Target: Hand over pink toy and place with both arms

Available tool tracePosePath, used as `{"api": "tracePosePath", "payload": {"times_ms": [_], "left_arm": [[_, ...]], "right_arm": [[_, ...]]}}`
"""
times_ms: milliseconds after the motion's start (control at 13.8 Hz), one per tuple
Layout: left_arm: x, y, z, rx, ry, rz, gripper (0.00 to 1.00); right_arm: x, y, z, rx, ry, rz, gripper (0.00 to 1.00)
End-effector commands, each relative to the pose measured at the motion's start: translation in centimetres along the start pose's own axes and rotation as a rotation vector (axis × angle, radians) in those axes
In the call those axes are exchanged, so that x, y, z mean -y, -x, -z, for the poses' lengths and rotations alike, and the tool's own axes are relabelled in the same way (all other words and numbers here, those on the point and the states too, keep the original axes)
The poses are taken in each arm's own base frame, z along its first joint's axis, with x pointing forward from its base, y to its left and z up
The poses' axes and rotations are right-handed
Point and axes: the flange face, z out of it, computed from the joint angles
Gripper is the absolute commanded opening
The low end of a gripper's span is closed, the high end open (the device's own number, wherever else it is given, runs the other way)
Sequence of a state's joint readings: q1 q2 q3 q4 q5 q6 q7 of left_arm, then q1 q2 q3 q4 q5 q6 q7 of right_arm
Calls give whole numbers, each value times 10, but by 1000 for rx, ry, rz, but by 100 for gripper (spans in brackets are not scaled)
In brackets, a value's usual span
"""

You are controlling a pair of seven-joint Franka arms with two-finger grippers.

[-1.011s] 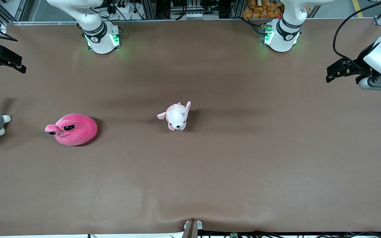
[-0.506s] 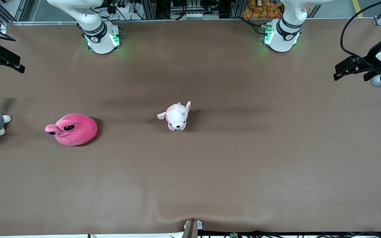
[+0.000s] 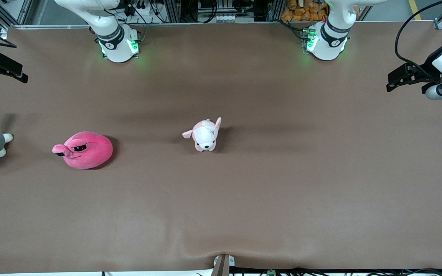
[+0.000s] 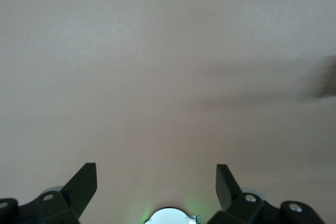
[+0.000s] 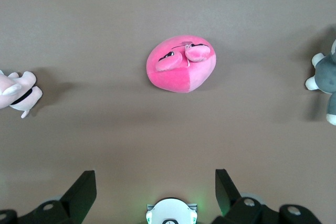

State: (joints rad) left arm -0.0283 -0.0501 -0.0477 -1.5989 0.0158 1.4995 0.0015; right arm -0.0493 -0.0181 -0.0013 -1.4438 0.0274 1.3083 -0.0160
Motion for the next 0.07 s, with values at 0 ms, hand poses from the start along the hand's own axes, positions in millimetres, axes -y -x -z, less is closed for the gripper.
{"api": "tracePosePath", "payload": {"times_ms": [0], "left_arm": [[2, 6, 8, 2, -22, -17, 100]], "right_arm": [[-3, 7, 1, 0, -22, 13, 100]]}}
